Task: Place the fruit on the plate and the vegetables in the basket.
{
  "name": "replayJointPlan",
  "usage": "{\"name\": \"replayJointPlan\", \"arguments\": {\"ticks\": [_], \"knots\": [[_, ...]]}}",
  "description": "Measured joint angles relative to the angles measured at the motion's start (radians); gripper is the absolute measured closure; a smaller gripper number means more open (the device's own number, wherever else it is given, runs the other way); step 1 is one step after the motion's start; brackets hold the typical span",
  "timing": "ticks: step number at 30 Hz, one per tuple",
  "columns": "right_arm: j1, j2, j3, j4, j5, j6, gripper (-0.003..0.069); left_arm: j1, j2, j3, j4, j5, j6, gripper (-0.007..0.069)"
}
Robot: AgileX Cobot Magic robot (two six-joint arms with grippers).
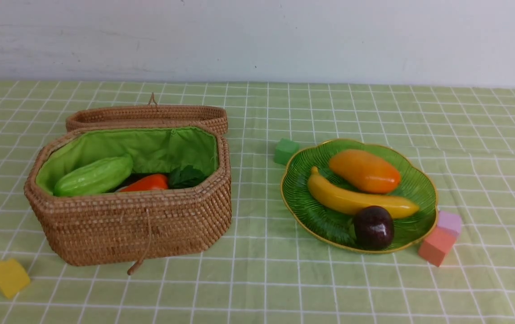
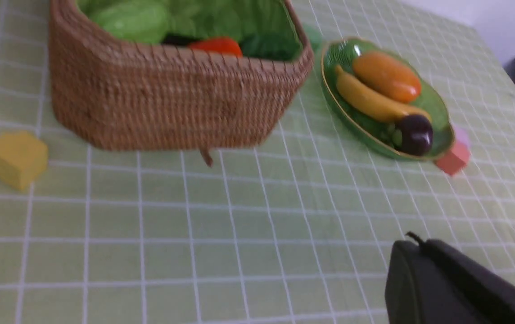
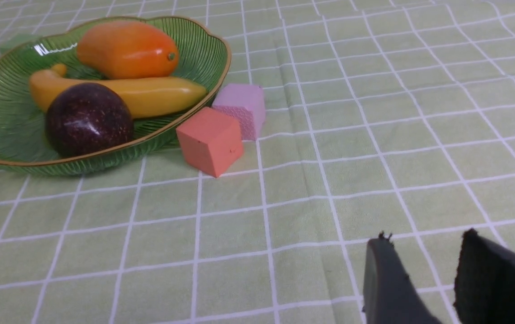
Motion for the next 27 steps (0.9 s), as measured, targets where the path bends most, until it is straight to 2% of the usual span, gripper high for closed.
{"name": "replayJointPlan", "arguments": {"ticks": [4, 27], "knots": [[0.0, 0.0, 0.0, 0.0, 0.0, 0.0, 0.0419, 0.0, 0.0, 0.0, 0.04, -0.019, 0.0, 0.0638], [0.0, 0.0, 0.0, 0.0, 0.0, 0.0, 0.0419, 0.0, -0.009, 0.007, 0.043, -0.025, 0.0, 0.0636]]}}
